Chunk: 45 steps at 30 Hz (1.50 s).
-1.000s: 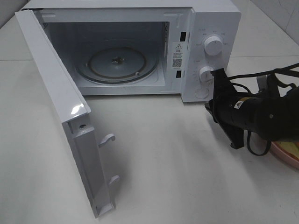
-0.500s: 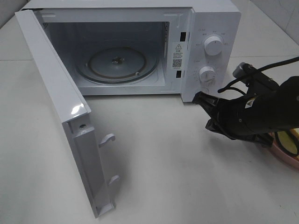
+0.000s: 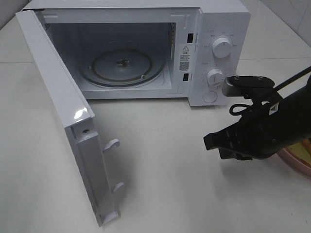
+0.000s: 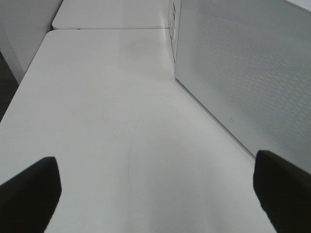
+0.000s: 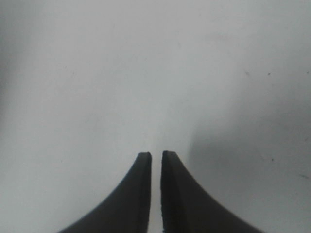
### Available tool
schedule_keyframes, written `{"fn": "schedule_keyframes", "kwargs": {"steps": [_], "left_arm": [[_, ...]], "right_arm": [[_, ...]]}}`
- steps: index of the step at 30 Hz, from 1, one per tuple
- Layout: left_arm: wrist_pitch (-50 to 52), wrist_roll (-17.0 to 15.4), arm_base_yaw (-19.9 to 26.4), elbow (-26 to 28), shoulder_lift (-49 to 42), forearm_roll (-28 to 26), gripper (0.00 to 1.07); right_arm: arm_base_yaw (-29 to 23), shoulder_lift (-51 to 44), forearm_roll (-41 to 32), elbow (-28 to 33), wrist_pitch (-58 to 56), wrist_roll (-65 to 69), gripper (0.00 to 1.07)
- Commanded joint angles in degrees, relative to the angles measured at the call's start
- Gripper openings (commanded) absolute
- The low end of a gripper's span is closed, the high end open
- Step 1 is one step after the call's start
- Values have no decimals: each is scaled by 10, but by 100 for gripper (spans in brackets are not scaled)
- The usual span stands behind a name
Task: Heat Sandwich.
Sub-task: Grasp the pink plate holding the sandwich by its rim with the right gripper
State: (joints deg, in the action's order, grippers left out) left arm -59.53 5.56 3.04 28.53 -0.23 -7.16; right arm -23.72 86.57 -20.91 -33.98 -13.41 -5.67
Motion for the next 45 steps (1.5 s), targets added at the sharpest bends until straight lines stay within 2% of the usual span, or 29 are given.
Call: {"fn": "schedule_keyframes", "kwargs": {"steps": [1, 6, 10, 24, 28, 29, 30, 33, 34, 35, 38, 45], "left_arm": [[2, -1, -2, -1, -16, -5, 101], [2, -1, -2, -1, -16, -5, 101], [2, -1, -2, -1, -16, -5, 101], [2, -1, -2, -1, -16, -5, 101], [2, -1, -2, -1, -16, -5, 101], [2, -1, -2, -1, -16, -5, 101], [2, -1, -2, -1, -16, -5, 101], [2, -1, -2, -1, -16, -5, 101], [2, -1, -2, -1, -16, -5, 101], [2, -1, -2, -1, -16, -5, 101], [2, -1, -2, -1, -16, -5, 101], [2, -1, -2, -1, -16, -5, 101]], "right_arm": [[4, -7, 40, -30, -107, -30, 14], [4, -7, 94, -70, -220, -30, 15], [6, -7, 125, -94, -264, -29, 16], [127, -7, 209, -162, -348, -49, 30], [160, -7, 222, -193, -354, -45, 45], [160, -7, 222, -193, -354, -45, 45], [170, -7, 225, -202, -355, -45, 56], [171, -7, 236, -211, -346, -45, 80], [171, -7, 248, -211, -337, -45, 94], [171, -7, 248, -211, -337, -45, 94], [171, 6, 252, -211, -333, -36, 105], [171, 53, 252, -211, -324, -7, 102]]}}
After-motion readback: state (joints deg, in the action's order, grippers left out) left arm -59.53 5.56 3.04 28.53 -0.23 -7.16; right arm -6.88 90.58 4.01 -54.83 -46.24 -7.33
